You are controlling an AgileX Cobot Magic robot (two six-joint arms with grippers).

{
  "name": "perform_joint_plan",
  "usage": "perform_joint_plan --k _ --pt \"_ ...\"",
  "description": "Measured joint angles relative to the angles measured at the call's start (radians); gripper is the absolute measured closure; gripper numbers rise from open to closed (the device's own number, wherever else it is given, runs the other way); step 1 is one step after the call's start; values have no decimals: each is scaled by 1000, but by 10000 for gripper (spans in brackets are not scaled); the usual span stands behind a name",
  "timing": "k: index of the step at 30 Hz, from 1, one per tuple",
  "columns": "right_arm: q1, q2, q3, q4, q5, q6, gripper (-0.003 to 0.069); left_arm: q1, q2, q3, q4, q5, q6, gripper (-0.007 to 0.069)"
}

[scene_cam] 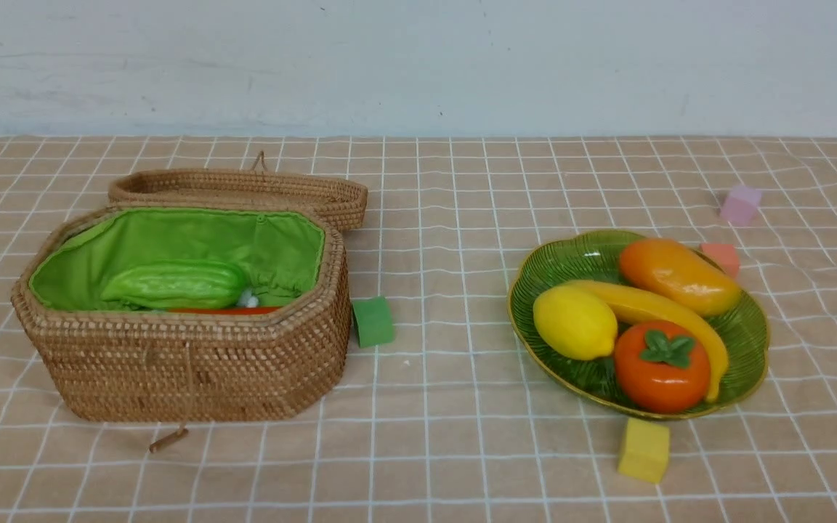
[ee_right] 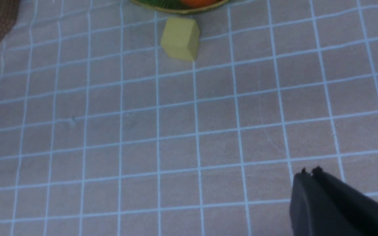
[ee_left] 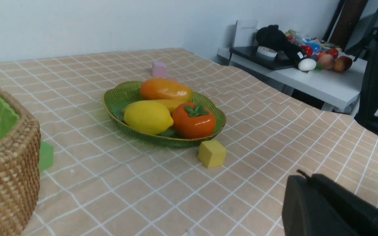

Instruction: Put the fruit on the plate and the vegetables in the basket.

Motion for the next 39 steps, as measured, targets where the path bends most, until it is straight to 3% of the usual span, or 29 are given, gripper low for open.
perform_joint_plan --k 15,20,22,24,28,39 --pt "0 -34 40 -51 -107 43 634 0 0 0 0 52 0 637" --pt "-27 -130 187 -83 -345 -94 668 0 0 0 0 52 0 637" --pt "-64 -255 376 -83 -534 -162 667 0 0 0 0 53 0 637" --pt "-76 -314 473 -83 -595 -171 667 0 0 0 0 53 0 637" --pt "-80 -367 641 -83 -671 -172 667 0 0 0 0 53 0 637" --pt "-80 -368 659 -83 -750 -162 667 0 0 0 0 55 0 637"
